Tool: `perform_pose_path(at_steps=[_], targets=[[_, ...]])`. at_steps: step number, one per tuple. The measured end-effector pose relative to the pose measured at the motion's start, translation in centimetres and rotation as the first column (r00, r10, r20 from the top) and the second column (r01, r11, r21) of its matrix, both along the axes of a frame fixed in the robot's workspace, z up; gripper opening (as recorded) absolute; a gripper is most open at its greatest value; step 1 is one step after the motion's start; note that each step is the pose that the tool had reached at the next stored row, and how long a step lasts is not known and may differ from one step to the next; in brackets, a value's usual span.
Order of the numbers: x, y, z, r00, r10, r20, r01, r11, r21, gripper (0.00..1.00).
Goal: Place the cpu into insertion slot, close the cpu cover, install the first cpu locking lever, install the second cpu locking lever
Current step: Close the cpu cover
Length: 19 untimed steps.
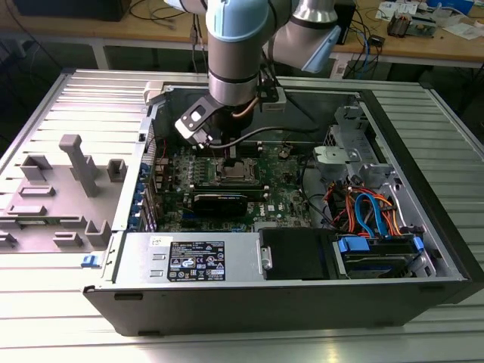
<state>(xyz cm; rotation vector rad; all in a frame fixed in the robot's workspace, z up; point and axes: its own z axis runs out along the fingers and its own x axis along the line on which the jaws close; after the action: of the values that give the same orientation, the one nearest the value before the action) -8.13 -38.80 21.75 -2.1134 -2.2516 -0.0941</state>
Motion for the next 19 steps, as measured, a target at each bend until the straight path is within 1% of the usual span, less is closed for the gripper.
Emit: perform_pose_path(at_steps=[1,2,3,5,7,8,9,15,17,19], targets=[[-0.13,-0.01,-0.25,1.0,0.0,-0.0001,0.0,1.0,-0.0001,0.11],[-0.13,-0.01,-0.64,1.0,0.001,-0.0002,-0.001,1.0,-0.0001,0.11],[-0.14,0.0,-0.86,1.0,0.001,-0.0002,-0.001,1.0,-0.0002,0.11],[-0.16,-0.01,-1.05,1.0,0.0,-0.0001,0.0,1.0,-0.0001,0.11],[-0.17,-0.01,-0.91,1.0,0.001,0.0,-0.001,1.0,-0.0001,0.11],[-0.17,-0.01,-0.66,1.0,0.001,0.0001,-0.001,1.0,-0.0002,0.11],[-0.18,-0.01,-0.24,1.0,0.001,0.0,-0.001,1.0,-0.0002,0.11],[-0.15,-0.01,-0.18,1.0,0.001,0.0,-0.001,1.0,-0.0002,0.11],[0.12,-0.01,-0.19,1.0,0.001,-0.0001,-0.001,1.0,-0.0003,0.11],[1.05,-0.01,-0.19,1.0,0.001,0.0,-0.001,1.0,-0.0001,0.11]])
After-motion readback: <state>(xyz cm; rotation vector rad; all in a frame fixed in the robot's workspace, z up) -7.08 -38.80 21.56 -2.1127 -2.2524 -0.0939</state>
